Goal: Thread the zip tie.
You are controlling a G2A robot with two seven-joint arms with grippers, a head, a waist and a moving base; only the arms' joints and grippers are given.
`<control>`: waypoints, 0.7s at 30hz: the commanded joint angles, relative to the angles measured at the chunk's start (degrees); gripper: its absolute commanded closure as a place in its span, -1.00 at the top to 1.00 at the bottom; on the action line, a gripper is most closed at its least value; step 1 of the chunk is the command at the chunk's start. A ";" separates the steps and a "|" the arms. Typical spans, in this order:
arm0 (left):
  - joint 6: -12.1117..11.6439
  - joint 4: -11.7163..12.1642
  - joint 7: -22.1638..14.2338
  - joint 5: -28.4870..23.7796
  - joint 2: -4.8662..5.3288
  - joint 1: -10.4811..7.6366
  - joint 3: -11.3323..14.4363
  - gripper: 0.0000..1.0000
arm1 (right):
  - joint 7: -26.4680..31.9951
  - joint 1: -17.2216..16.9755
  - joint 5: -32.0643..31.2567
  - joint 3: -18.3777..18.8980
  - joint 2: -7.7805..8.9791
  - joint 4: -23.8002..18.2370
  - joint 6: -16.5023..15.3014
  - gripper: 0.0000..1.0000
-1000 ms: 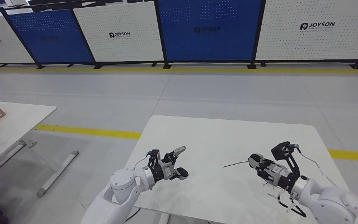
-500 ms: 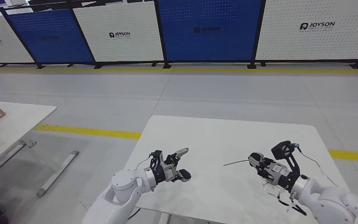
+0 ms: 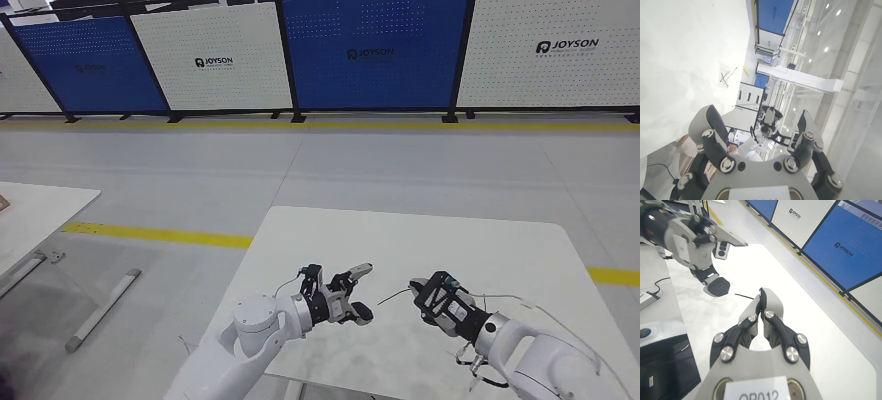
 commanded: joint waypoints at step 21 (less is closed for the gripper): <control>0.00 10.97 -6.03 -13.06 0.15 -9.59 10.12 1.00 | -0.18 2.09 -18.37 -4.91 -0.31 -3.99 -3.45 -1.00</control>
